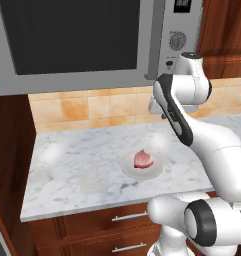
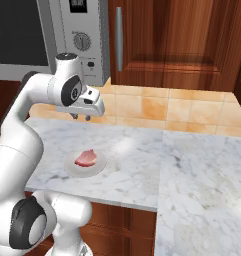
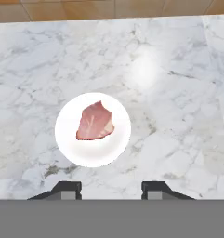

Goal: Place the steak on the counter behind the older steak on the same shelf of the fridge to maintain FIFO order. Close the fridge door when finished.

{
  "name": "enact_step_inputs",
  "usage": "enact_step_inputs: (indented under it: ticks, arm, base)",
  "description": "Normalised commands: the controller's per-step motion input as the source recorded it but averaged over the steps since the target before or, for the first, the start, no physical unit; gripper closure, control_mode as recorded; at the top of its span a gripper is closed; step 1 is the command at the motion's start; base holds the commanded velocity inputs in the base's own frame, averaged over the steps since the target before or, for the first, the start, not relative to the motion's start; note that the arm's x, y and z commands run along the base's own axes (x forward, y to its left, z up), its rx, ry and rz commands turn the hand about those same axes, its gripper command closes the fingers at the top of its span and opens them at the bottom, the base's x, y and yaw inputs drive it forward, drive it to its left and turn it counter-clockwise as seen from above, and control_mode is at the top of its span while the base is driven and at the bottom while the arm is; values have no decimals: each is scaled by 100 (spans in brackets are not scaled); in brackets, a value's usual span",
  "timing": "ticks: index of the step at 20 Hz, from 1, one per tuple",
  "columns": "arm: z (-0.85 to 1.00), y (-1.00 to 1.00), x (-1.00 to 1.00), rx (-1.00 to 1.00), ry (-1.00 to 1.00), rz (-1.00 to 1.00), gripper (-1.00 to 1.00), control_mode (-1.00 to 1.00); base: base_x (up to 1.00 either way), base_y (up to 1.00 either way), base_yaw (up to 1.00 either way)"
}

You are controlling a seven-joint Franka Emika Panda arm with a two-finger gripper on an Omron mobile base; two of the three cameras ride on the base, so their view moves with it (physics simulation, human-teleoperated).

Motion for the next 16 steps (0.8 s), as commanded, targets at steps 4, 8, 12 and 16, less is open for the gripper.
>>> enact_step_inputs:
  ticks: [4,8,12,16]
  arm:
    - [-26,15,-63,0,-7,-3,-100,-100]
    - [-83,6,-55,6,0,-25,-100,-100]
    - [-97,0,-8,15,18,-23,-100,-100]
    - [-57,0,31,3,22,-9,-100,-100]
  base:
    - [0,0,0]
    - [0,0,0]
    - [0,0,0]
    - [0,0,0]
